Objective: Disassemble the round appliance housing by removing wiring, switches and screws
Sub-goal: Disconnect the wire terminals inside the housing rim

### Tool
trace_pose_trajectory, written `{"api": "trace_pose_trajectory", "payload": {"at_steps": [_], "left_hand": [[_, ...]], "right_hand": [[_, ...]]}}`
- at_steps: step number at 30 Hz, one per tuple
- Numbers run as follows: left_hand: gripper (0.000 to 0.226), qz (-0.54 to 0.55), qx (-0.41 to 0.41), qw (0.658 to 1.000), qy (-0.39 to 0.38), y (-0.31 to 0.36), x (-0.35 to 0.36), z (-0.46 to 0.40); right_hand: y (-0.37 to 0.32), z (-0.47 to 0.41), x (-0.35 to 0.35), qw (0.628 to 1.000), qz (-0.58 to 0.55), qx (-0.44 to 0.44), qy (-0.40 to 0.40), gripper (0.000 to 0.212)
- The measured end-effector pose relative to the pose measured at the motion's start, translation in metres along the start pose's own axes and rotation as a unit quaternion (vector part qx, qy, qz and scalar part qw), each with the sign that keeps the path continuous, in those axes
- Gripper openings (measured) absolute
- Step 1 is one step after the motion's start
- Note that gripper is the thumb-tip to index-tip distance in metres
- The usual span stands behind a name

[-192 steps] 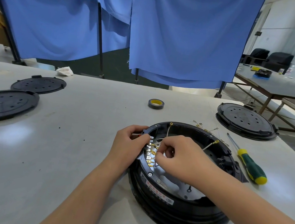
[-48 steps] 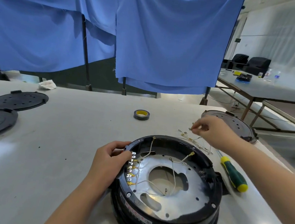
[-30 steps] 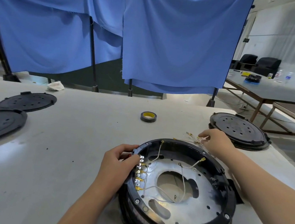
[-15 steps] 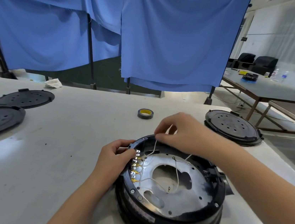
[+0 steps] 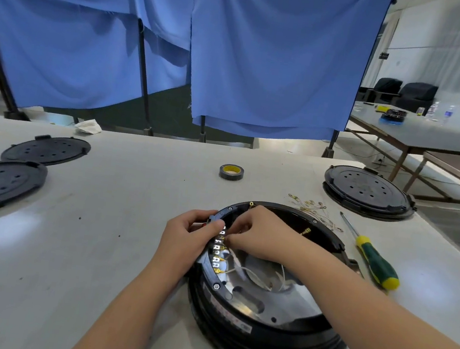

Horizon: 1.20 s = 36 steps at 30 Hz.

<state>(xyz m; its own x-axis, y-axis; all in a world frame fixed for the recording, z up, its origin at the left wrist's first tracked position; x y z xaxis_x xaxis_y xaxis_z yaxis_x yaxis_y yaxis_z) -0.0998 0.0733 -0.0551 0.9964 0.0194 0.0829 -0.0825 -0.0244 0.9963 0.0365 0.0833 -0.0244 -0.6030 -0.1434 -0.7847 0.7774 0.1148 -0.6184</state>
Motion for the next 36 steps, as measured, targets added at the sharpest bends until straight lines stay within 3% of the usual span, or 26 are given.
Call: {"api": "trace_pose_trajectory", "payload": {"at_steps": [12,19,31,36], "left_hand": [[0.033,-0.025,0.01,0.999,-0.03,0.003,0.004,0.0],[0.022,-0.039,0.008,0.999,-0.018,0.001,0.002,-0.002],[0.015,-0.038,0.003,0.999,-0.012,0.001,0.002,0.0],[0.026,-0.037,0.009,0.999,-0.022,0.002,0.004,0.0]], "right_hand": [[-0.001,0.002,0.001,0.999,0.007,0.013,0.033,0.011],[0.012,0.007,-0.004,0.998,-0.013,0.061,0.021,0.014],[0.007,0.006,-0.006,0.998,0.0,-0.018,0.064,0.008],[-0.004,0.009,0.001,0.997,0.017,-0.075,0.015,0.008]]}}
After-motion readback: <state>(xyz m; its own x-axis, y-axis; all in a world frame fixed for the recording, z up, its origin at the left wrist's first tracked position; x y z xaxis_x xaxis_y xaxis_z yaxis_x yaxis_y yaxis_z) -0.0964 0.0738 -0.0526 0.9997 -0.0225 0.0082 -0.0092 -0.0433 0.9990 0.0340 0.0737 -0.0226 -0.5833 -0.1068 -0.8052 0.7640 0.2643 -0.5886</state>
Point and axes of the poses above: each hand's wrist, its own z-axis away from the middle knuckle, its own x-axis out of the palm, y = z × x, the point moved 6 cm from there along -z, towards the middle knuckle, and after that the axes turned 1 degree about y, right-handed, at the moved point
